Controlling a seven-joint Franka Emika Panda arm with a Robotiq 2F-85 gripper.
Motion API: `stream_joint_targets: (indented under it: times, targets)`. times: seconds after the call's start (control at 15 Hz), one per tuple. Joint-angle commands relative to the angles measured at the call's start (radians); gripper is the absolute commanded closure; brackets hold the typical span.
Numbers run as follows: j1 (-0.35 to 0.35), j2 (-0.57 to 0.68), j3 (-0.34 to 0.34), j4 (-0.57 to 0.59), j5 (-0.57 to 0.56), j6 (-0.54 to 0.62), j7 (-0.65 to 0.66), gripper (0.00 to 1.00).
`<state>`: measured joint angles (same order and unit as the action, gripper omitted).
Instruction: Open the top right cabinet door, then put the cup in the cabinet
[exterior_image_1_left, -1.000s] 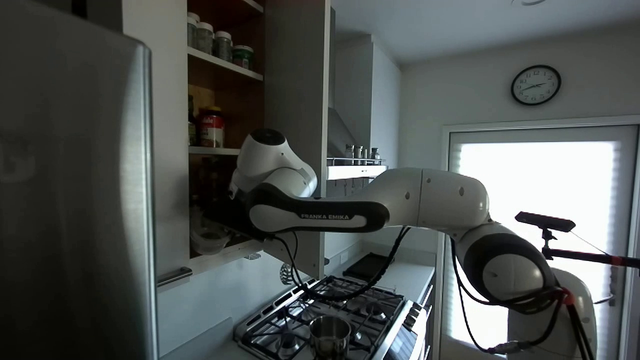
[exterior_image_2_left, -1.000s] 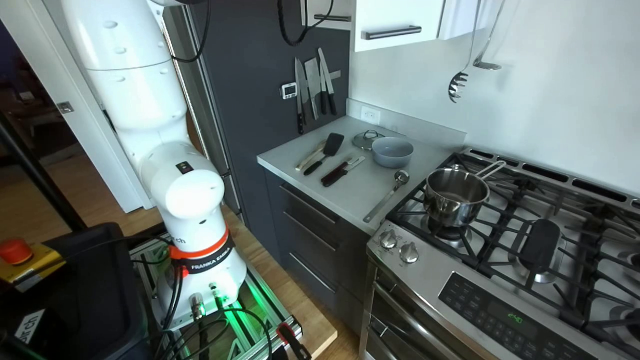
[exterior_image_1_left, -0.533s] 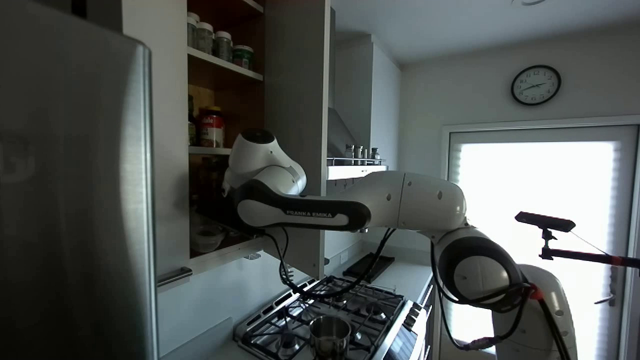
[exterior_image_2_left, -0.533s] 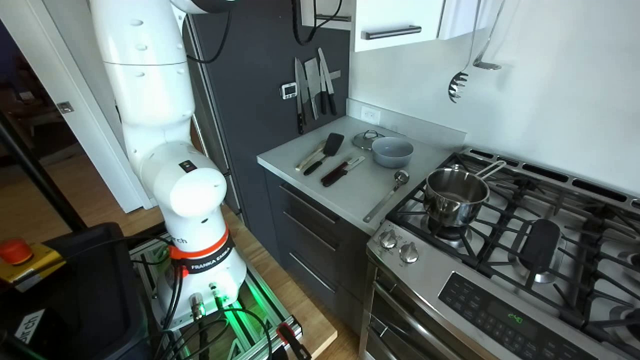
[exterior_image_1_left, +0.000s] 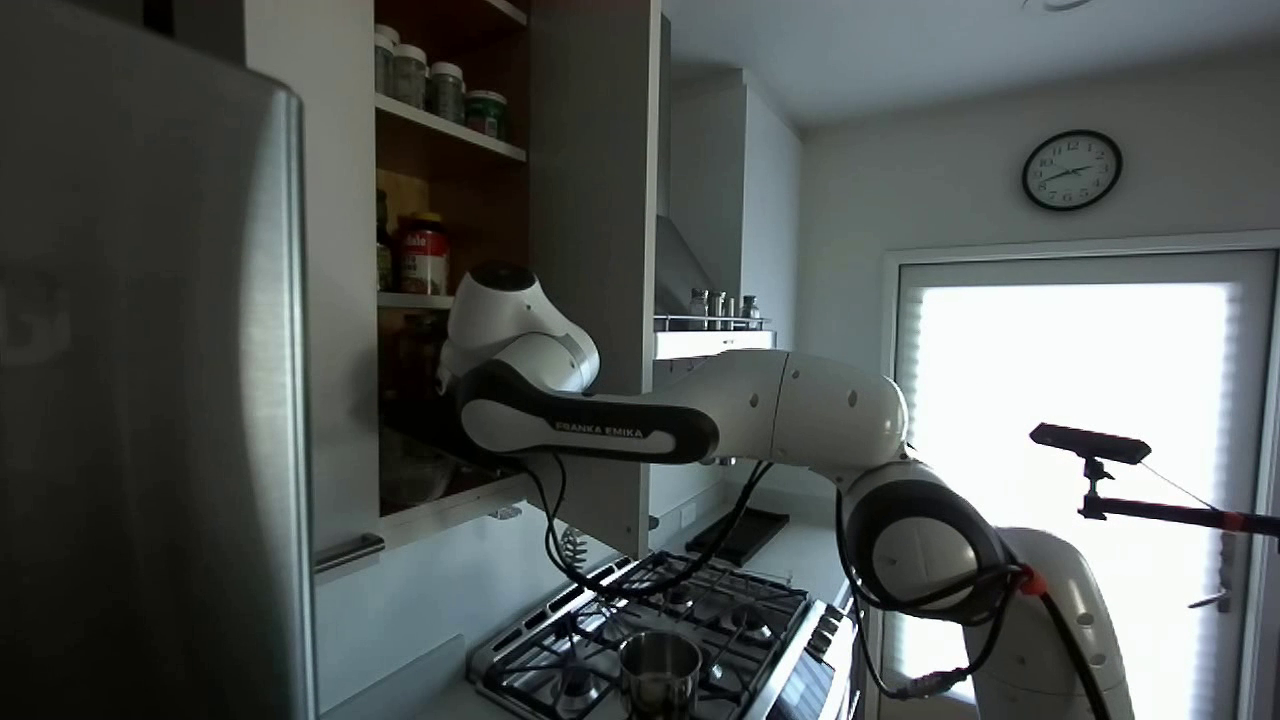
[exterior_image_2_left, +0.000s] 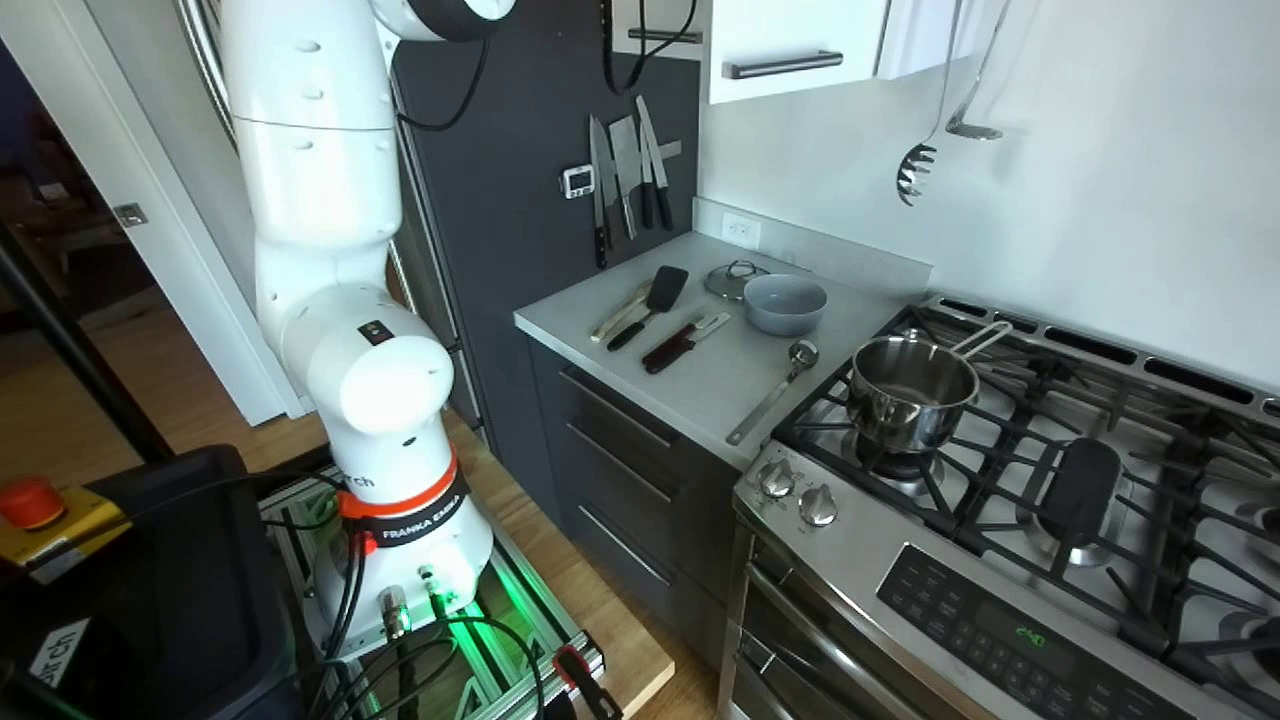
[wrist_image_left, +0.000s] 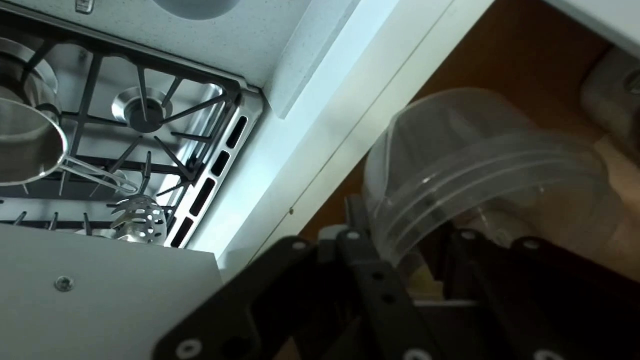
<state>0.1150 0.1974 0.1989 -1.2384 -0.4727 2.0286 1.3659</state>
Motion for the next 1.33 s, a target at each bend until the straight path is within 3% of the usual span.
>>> stream_joint_targets:
  times: [0.0, 0.33, 0.67, 1.27]
  targets:
    - [0.014, 0.033, -0.004, 0.059, -0.027, -0.047, 0.027, 0.36]
    - [0.010, 0.046, -0.004, 0.080, -0.021, -0.029, 0.039, 0.01]
    - [-0.001, 0.032, -0.001, 0.078, -0.012, 0.001, 0.012, 0.00]
    - [-0.094, -0.096, 0.010, -0.085, 0.141, 0.158, -0.263, 0.00]
